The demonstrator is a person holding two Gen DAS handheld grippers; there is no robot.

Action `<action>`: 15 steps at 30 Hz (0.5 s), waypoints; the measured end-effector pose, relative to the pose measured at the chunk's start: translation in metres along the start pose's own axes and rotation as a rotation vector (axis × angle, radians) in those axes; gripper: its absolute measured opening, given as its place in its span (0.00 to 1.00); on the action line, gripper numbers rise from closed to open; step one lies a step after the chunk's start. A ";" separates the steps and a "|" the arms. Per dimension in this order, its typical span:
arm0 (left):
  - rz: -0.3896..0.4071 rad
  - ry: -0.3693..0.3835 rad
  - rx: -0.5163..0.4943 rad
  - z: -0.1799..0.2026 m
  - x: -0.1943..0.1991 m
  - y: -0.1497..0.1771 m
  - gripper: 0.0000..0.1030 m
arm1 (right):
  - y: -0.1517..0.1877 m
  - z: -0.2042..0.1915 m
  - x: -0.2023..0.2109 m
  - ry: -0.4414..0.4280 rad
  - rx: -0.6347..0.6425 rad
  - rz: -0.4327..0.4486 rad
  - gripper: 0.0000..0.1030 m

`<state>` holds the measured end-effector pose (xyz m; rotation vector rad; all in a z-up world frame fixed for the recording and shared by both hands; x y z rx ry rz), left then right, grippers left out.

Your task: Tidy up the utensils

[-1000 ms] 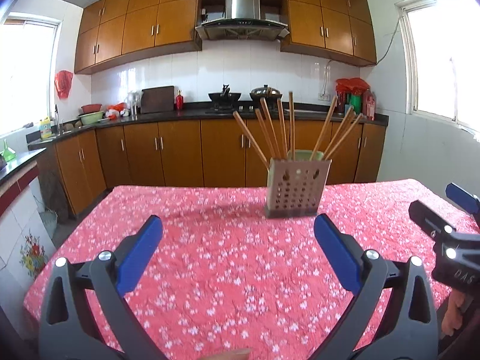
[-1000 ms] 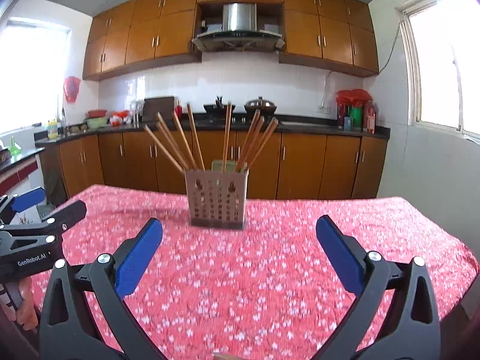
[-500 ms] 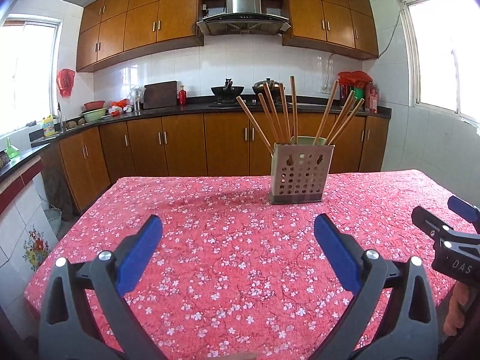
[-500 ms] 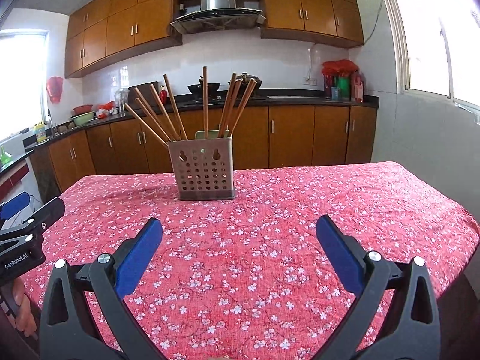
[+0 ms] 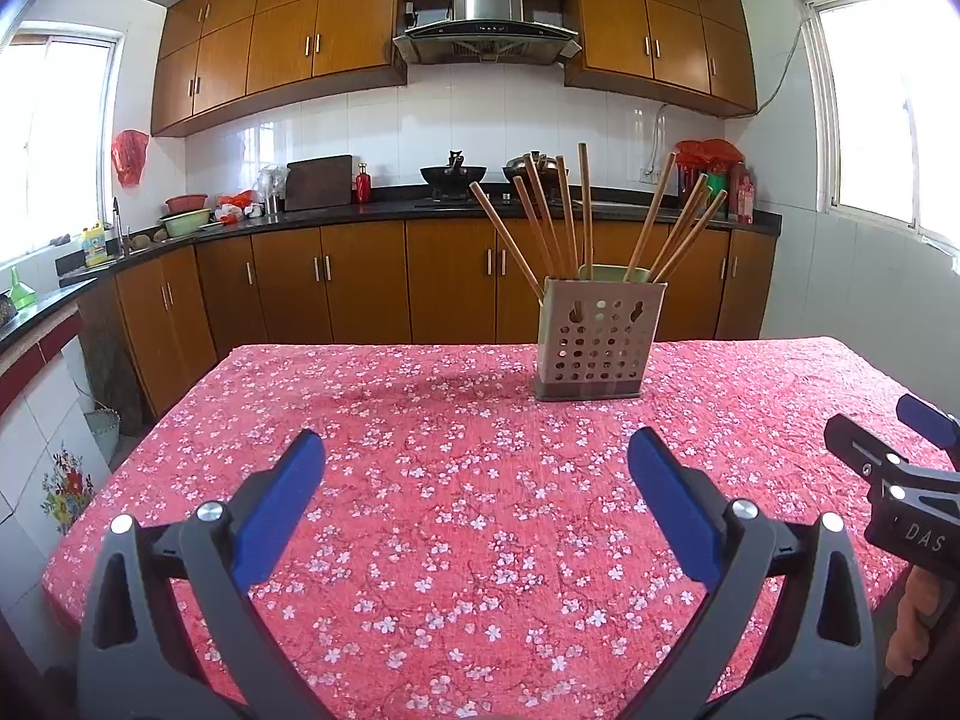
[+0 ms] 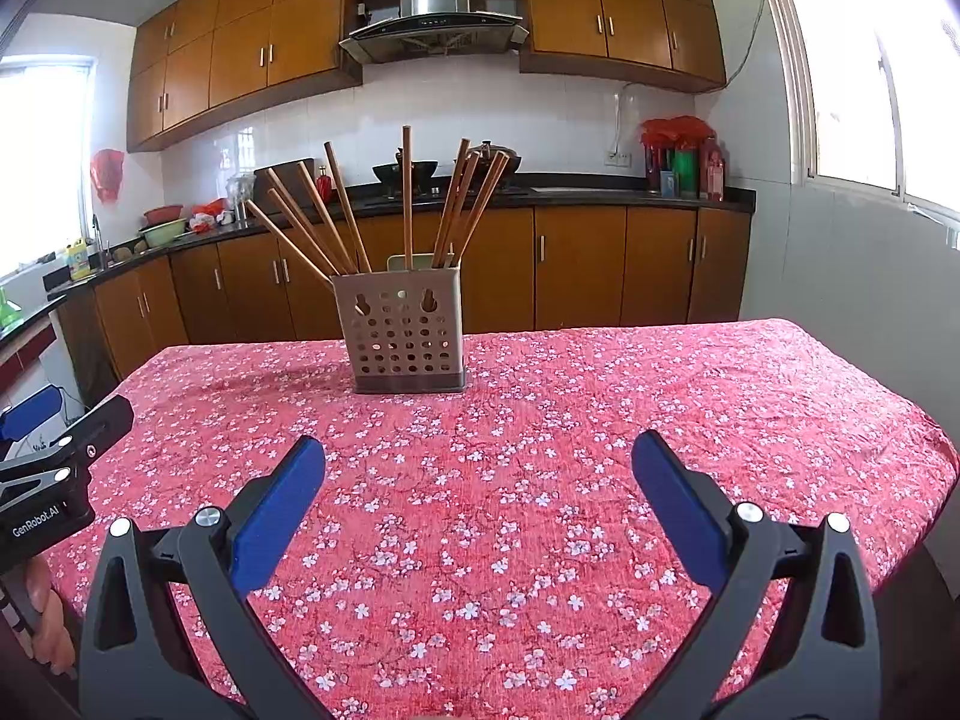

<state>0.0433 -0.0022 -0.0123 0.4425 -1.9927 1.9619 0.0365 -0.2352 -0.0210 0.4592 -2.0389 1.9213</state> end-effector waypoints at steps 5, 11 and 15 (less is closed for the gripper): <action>0.000 0.002 0.001 0.000 0.000 0.000 0.96 | 0.000 0.000 0.001 0.000 0.001 0.003 0.98; 0.001 0.000 0.000 0.000 0.000 -0.001 0.96 | -0.001 0.000 0.001 0.000 0.001 0.003 0.98; 0.000 -0.001 0.002 0.000 0.000 -0.001 0.96 | -0.001 0.001 0.001 -0.001 0.001 0.003 0.98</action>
Point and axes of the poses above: each gripper's, at about its wrist camera, not at the fingertips, and x roughly against the way its jaws point, z to its right, y to its underside, the point moved 3 cm from there along -x, roughly the way its jaws point, and after that the axes turned 3 degrees about -z, right-handed, at the moved point
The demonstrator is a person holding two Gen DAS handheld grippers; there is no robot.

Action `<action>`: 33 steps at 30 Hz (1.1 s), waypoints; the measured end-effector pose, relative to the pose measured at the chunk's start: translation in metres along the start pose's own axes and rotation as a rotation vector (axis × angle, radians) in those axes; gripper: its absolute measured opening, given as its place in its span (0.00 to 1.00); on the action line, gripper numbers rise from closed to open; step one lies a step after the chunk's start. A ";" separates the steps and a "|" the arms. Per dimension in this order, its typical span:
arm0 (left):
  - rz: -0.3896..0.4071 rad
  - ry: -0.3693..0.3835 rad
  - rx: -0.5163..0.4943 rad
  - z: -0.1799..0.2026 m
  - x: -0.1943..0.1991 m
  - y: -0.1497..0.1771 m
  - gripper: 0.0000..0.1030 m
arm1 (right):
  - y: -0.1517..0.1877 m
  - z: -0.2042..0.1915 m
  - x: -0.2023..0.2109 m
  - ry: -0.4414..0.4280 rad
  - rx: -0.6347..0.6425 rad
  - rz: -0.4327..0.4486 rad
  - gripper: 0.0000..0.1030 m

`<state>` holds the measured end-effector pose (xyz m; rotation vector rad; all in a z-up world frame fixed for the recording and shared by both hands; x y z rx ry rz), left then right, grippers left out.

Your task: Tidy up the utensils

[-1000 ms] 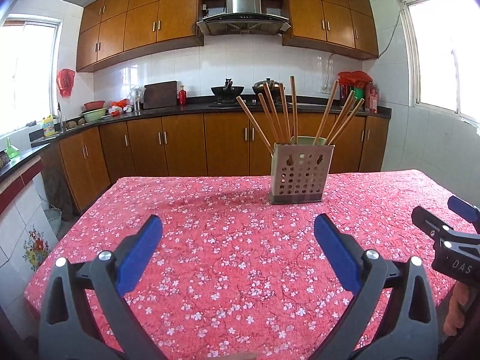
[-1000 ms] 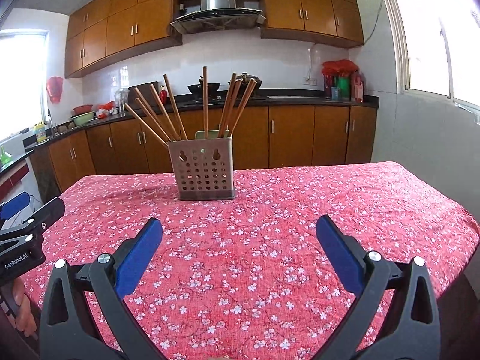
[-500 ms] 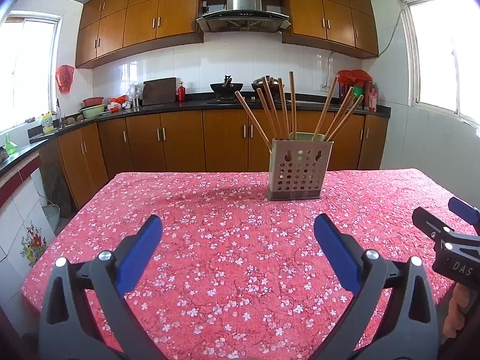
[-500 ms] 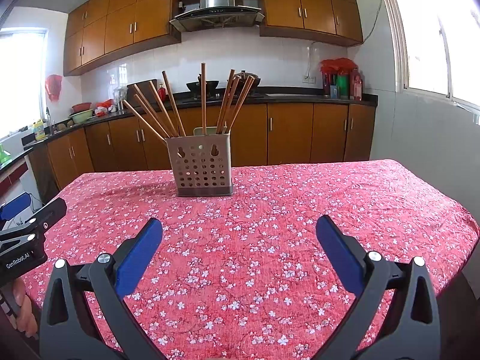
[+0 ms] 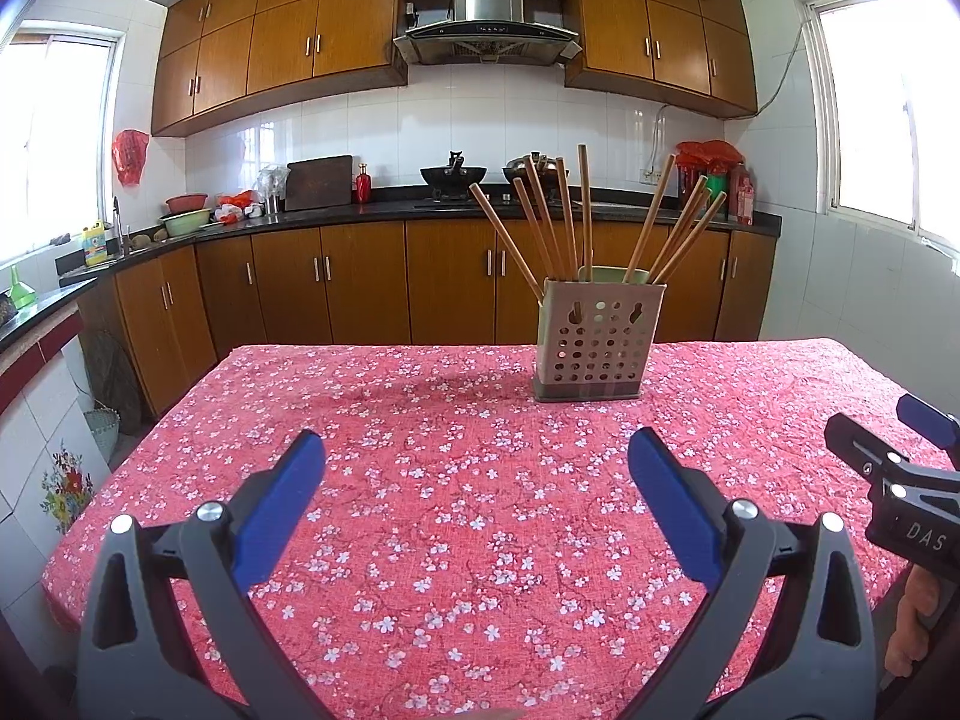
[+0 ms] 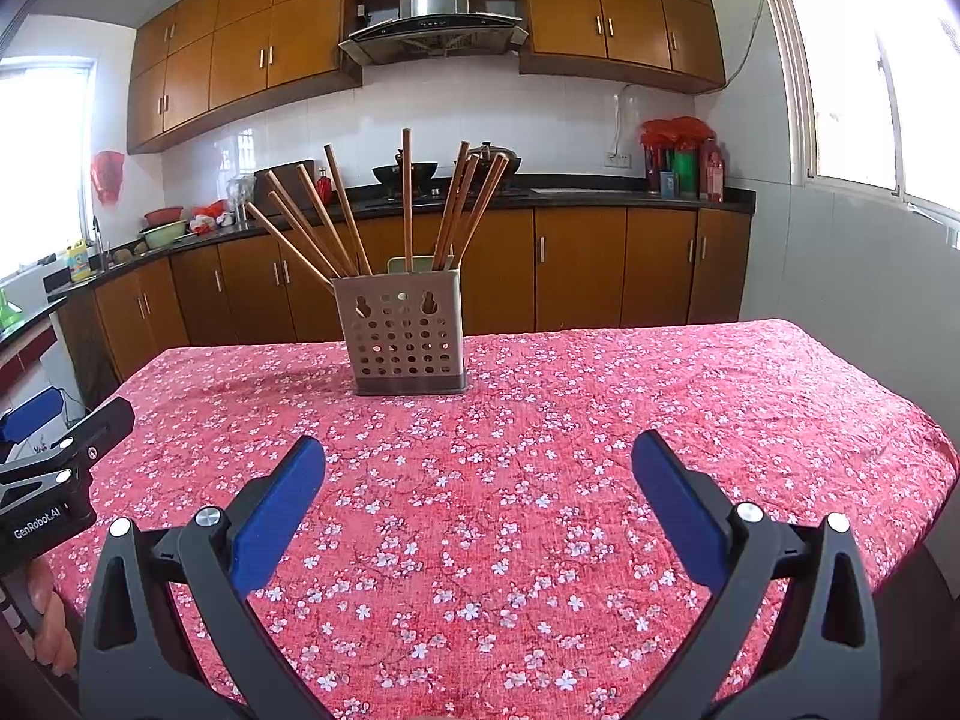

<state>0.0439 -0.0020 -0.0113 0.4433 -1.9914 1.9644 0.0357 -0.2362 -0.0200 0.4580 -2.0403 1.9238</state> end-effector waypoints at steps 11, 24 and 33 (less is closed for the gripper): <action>0.000 0.000 -0.001 0.000 0.000 0.000 0.96 | 0.000 0.001 0.000 0.000 -0.002 -0.001 0.98; -0.001 0.000 -0.001 0.002 0.000 0.000 0.96 | 0.001 -0.001 0.000 0.002 -0.006 -0.001 0.98; -0.002 -0.001 -0.001 0.003 0.000 0.001 0.96 | 0.000 -0.001 0.000 0.002 -0.006 -0.002 0.98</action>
Point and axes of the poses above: each gripper's, at about its wrist camera, not at the fingertips, and x roughly against the way its jaws point, z to its right, y to its underside, the point moved 3 cm from there along -x, roughly the way its jaws point, and after that the axes turned 3 degrees about -z, right-handed, at the moved point
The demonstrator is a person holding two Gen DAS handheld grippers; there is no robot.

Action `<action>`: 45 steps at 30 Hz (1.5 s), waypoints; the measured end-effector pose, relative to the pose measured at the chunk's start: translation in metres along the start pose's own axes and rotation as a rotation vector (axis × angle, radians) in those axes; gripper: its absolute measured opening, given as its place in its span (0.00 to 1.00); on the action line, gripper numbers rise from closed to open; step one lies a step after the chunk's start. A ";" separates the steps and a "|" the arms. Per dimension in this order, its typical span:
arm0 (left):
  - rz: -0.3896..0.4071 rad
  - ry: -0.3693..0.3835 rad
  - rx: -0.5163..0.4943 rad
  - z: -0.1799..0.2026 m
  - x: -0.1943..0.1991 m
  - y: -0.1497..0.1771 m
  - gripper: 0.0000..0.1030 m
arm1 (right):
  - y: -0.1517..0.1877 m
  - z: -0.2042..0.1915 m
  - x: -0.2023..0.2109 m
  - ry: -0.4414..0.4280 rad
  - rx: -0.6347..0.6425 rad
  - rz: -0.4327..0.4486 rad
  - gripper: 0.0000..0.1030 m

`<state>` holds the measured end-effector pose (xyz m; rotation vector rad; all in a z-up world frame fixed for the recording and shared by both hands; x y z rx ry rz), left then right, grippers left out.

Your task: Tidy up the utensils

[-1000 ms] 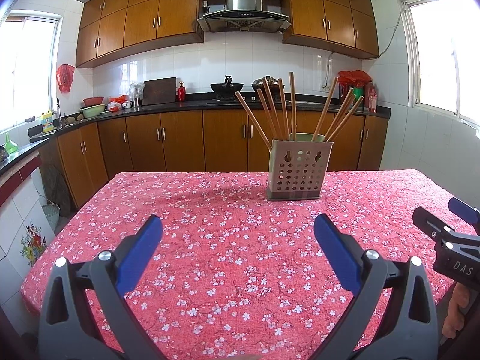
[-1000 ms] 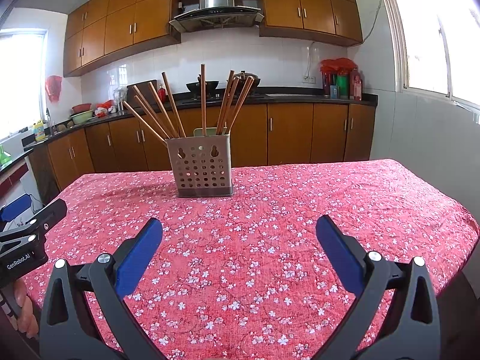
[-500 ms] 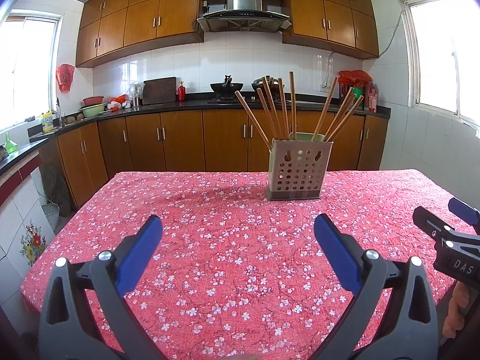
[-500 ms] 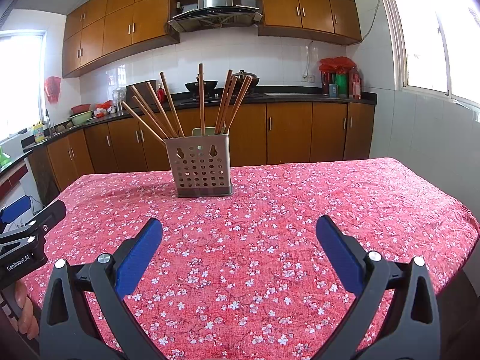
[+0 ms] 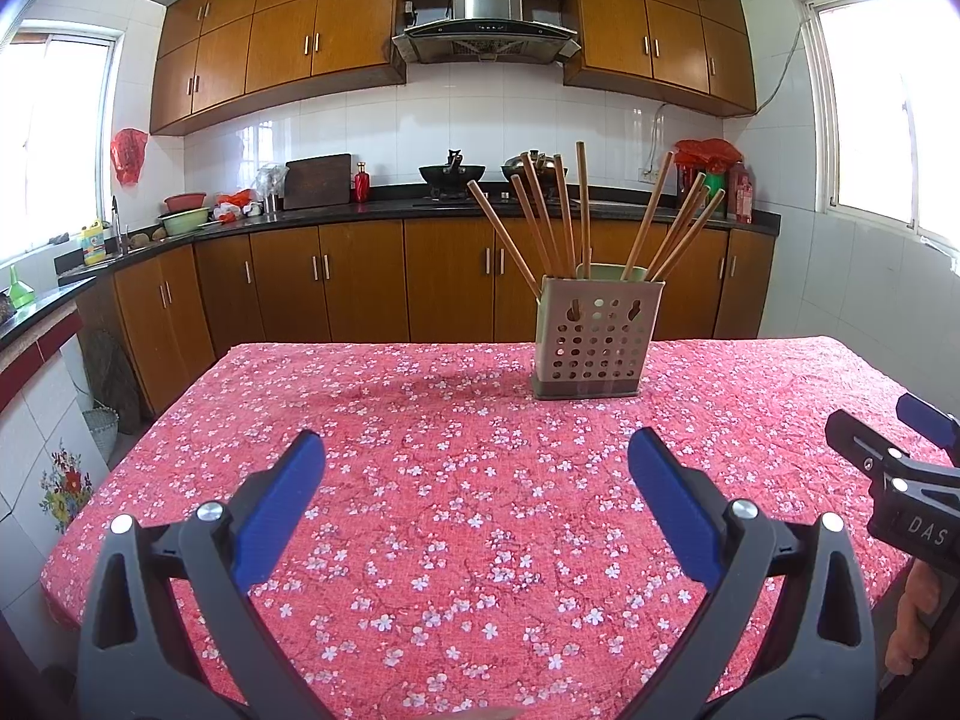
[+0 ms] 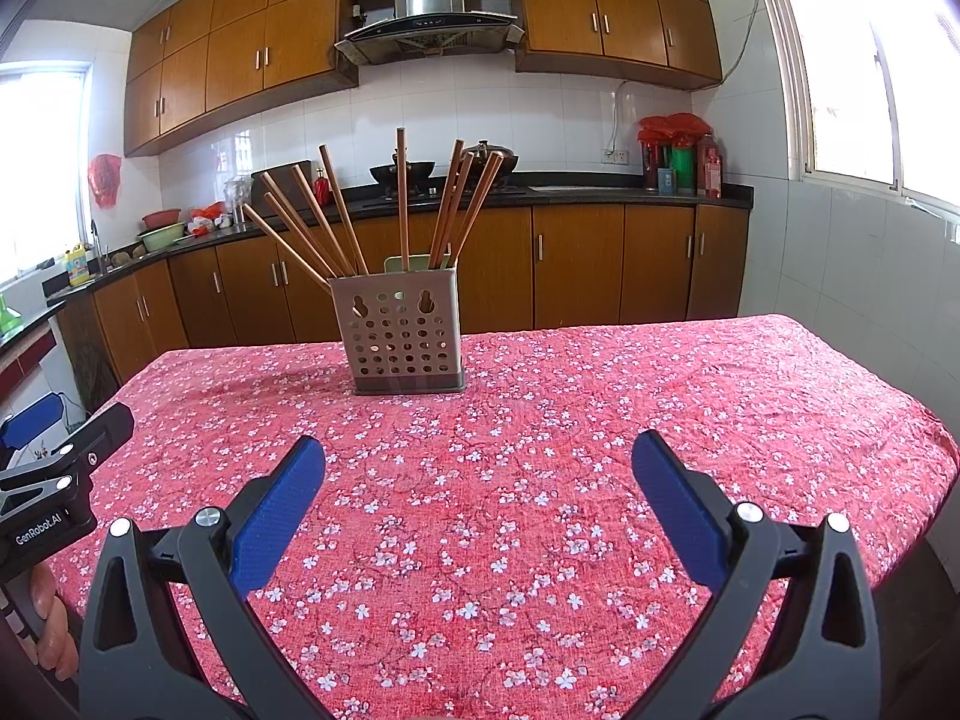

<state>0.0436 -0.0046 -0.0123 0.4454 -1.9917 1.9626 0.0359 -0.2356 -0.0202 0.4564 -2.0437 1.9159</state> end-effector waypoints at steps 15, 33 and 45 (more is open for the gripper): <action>0.000 0.004 -0.003 0.000 -0.001 0.002 0.96 | 0.000 -0.001 0.000 0.000 -0.001 -0.001 0.98; -0.007 0.004 -0.002 -0.001 -0.004 0.006 0.96 | 0.003 -0.008 0.000 0.008 -0.011 -0.004 0.98; -0.017 0.006 0.001 -0.004 -0.008 0.010 0.96 | 0.003 -0.010 -0.001 0.010 -0.012 -0.005 0.98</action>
Point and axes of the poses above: each gripper's, at about its wrist camera, not at the fingertips, and x roughly against the way its jaws point, z to its right, y to its underside, the point moved 3 cm from there along -x, roughly the way its jaws point, and after that the axes turned 3 degrees about -z, right-handed, at the moved point
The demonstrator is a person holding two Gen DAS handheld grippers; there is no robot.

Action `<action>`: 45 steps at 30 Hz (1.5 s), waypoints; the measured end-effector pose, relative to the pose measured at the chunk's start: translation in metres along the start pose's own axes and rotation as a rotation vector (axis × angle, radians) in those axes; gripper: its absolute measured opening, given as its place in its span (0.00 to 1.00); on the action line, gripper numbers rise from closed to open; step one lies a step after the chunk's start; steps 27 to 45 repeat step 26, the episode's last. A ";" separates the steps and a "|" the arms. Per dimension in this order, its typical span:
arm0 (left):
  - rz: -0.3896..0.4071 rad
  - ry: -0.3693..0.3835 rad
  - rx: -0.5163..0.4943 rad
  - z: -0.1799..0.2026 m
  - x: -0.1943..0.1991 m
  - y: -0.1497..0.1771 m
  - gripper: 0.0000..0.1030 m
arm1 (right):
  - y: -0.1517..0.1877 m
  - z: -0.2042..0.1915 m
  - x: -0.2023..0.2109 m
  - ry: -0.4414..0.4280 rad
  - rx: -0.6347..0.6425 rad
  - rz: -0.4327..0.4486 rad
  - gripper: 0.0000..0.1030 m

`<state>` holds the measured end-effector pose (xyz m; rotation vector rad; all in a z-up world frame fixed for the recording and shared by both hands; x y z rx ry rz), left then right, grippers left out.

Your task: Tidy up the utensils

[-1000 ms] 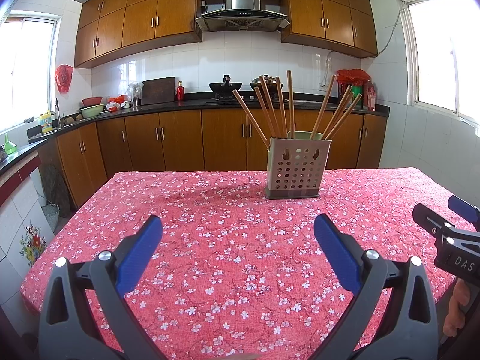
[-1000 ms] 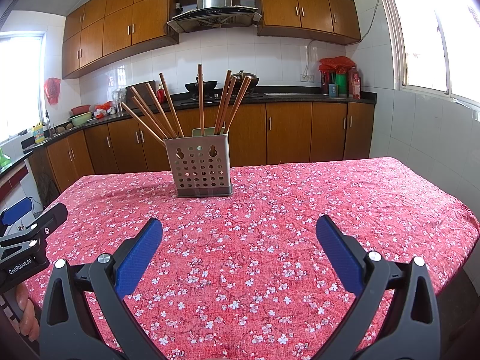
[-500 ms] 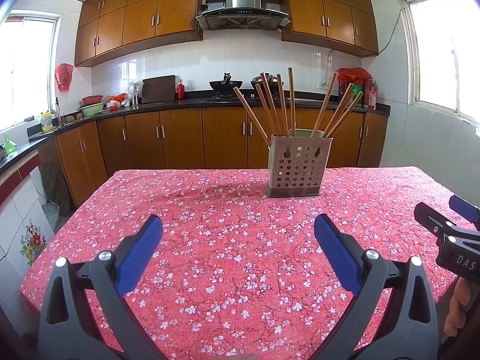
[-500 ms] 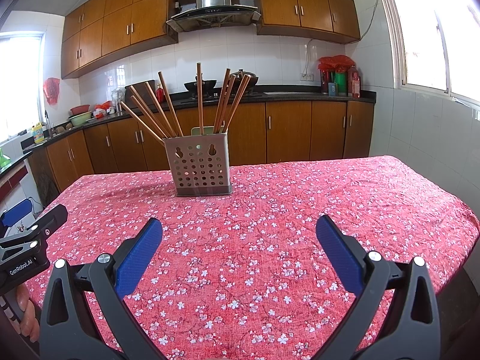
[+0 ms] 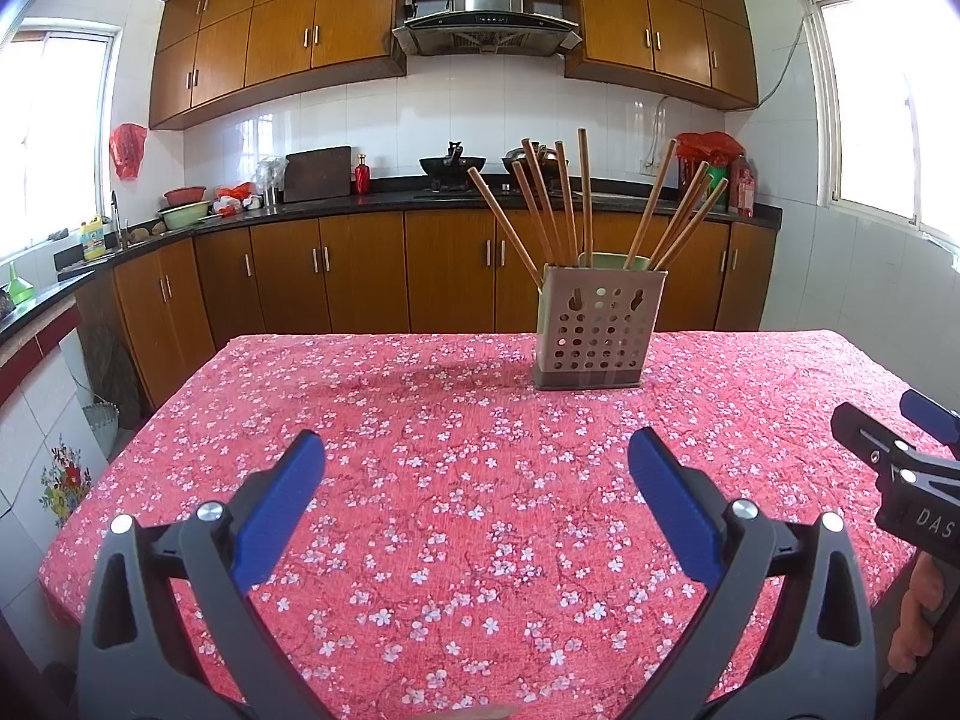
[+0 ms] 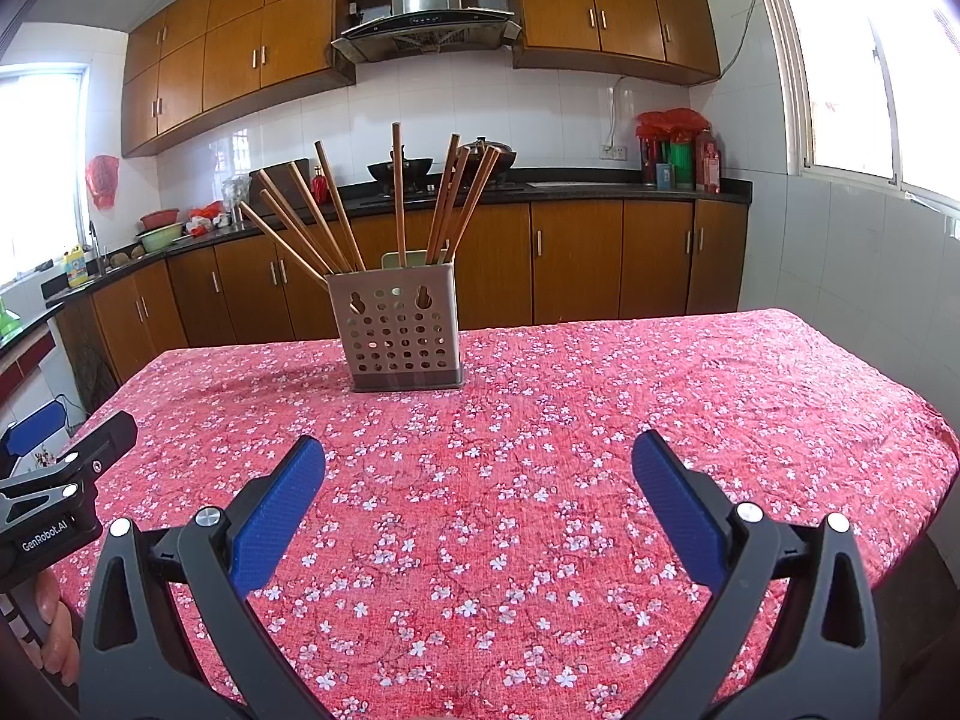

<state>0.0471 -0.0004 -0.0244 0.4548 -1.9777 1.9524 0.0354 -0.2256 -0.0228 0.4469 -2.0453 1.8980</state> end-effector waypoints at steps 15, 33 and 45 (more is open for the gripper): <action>-0.002 -0.004 0.003 -0.003 0.000 0.001 0.96 | 0.000 -0.002 0.000 0.002 -0.003 -0.002 0.98; -0.013 -0.006 0.008 -0.006 -0.003 0.003 0.96 | 0.001 -0.005 -0.001 0.005 -0.007 -0.004 0.98; -0.013 -0.006 0.008 -0.006 -0.003 0.003 0.96 | 0.001 -0.005 -0.001 0.005 -0.007 -0.004 0.98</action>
Point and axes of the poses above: each gripper's, at about its wrist camera, not at the fingertips, and x roughly against the way its jaws point, z to its right, y to its underside, the point moved 3 cm from there along -x, roughly the way its jaws point, and after that the axes turned 3 degrees about -z, right-handed, at the moved point
